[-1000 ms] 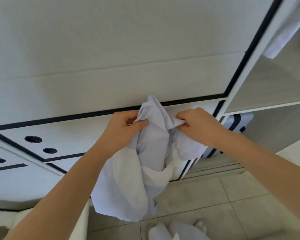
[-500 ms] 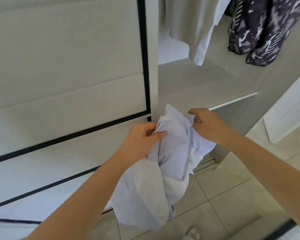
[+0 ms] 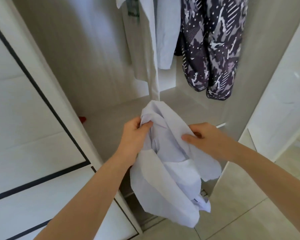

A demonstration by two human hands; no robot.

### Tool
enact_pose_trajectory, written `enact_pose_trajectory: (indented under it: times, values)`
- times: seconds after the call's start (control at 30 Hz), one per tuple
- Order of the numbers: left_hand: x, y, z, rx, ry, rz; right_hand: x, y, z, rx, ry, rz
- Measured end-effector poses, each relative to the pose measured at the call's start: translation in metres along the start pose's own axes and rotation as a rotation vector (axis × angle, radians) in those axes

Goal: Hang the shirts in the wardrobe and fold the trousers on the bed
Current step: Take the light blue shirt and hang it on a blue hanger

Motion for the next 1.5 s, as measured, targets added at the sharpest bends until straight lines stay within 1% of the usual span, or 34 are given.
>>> enact_pose_trajectory:
  times: [0.03,0.1,0.13,0.17,0.27,0.3,0.37,0.43,0.53,0.6,0.7,0.77,0.83,0.9,1.0,1.1,1.17,1.23,1.3,1.4,1.47,1.5]
  values:
    - [0.008,-0.006,0.006,-0.013,-0.007,0.025,0.0,0.0,-0.005,-0.024,-0.042,-0.002]
    - [0.025,-0.019,0.013,-0.024,-0.013,0.096,-0.002,0.0,-0.014,-0.07,-0.226,0.031]
    - [0.037,-0.028,0.017,-0.022,-0.023,0.134,-0.003,-0.001,-0.022,-0.056,-0.281,0.036]
    - [0.048,-0.037,0.018,-0.016,-0.043,0.162,-0.003,-0.003,-0.029,-0.009,-0.27,0.022]
    - [0.08,-0.069,0.022,-0.003,-0.086,0.221,0.003,-0.023,-0.058,0.208,0.043,-0.056]
    - [0.088,-0.079,0.021,0.006,-0.089,0.238,0.006,-0.033,-0.063,0.255,0.108,-0.074]
    - [0.099,-0.095,0.018,0.031,-0.073,0.242,0.019,-0.055,-0.063,0.279,0.169,-0.049]
    - [0.105,-0.106,0.015,0.027,-0.034,0.218,0.035,-0.076,-0.055,0.213,0.211,0.039]
    - [0.105,-0.121,0.011,-0.005,0.031,0.165,0.052,-0.101,-0.033,0.012,0.208,0.086]
    - [0.101,-0.128,0.006,-0.019,0.054,0.144,0.059,-0.117,-0.021,-0.071,0.129,0.114]
    - [0.092,-0.135,-0.001,-0.024,0.047,0.113,0.061,-0.145,-0.009,-0.092,-0.04,0.184]
    - [0.086,-0.14,-0.002,0.0,0.044,0.104,0.062,-0.16,-0.003,-0.12,-0.287,0.24]
    - [0.08,-0.143,-0.001,0.025,0.053,0.098,0.059,-0.171,0.001,-0.181,-0.514,0.252]
    - [0.071,-0.144,-0.001,0.042,0.068,0.086,0.058,-0.179,0.004,-0.222,-0.577,0.195]
    - [0.059,-0.143,-0.004,0.067,0.091,0.06,0.055,-0.19,0.004,-0.232,-0.481,0.062]
    - [0.048,-0.142,-0.01,0.102,0.099,0.059,0.051,-0.198,0.001,-0.294,-0.425,0.013]
    - [0.042,-0.142,-0.017,0.157,0.051,0.053,0.047,-0.204,-0.007,-0.244,-0.372,-0.031]
    - [0.035,-0.144,-0.024,0.233,-0.001,0.025,0.046,-0.213,-0.019,-0.119,-0.291,-0.042]
    - [0.027,-0.143,-0.031,0.344,-0.045,-0.014,0.045,-0.223,-0.031,-0.024,-0.29,-0.037]
    - [0.012,-0.136,-0.037,0.488,-0.088,-0.072,0.036,-0.232,-0.046,-0.013,-0.403,-0.066]
    - [0.006,-0.125,-0.031,0.517,-0.109,-0.076,0.028,-0.234,-0.05,-0.032,-0.432,-0.107]
    - [0.007,-0.118,-0.021,0.496,-0.126,-0.055,0.024,-0.233,-0.05,-0.05,-0.437,-0.124]
Point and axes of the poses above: each hand's wrist, its own y-axis away from the middle knuckle, its own z-axis out of the palm, x = y × z, the point moved 3 cm from there along -y, towards the middle knuckle, and after that the axes turned 1 degree about -y, right-handed, at the moved point
